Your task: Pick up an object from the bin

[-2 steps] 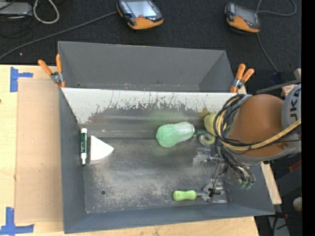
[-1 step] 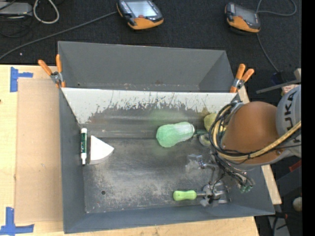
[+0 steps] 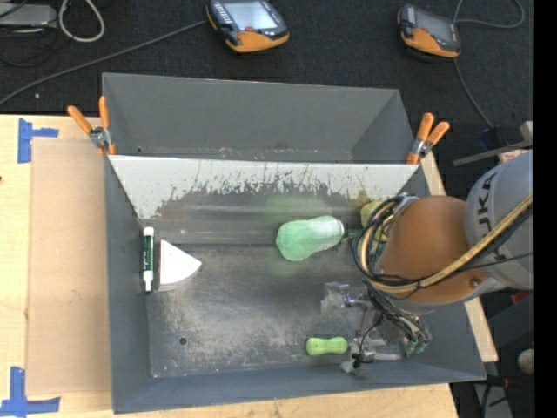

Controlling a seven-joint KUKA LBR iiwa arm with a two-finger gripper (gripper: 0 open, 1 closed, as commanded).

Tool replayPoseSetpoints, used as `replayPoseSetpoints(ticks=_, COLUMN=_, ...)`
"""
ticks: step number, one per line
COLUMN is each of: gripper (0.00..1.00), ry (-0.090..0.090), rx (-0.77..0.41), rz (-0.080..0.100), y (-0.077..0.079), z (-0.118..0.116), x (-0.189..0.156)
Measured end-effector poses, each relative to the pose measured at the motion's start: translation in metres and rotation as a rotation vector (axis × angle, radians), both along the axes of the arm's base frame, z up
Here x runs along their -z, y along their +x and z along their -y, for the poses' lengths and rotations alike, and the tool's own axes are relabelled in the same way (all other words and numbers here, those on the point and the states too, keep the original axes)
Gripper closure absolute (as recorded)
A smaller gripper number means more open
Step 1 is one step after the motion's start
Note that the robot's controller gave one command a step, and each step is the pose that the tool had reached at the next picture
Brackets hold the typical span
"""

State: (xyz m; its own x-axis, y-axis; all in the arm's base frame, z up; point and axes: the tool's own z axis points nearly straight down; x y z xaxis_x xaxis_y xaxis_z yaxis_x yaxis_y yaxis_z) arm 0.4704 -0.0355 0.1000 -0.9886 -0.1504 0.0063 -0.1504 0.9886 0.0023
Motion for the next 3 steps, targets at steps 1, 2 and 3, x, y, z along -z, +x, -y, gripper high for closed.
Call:
replayPoseSetpoints(ticks=1, gripper=0.0, ry=0.001, rx=-0.049, rz=0.007, y=0.006, z=0.013, x=0.004)
replayPoseSetpoints(ticks=2, gripper=0.0, ry=0.002, rx=-0.032, rz=0.02, y=0.005, z=0.011, x=0.026)
replayPoseSetpoints(ticks=3, gripper=1.0, ry=0.001, rx=0.22, rz=0.007, y=0.002, z=0.044, x=0.023)
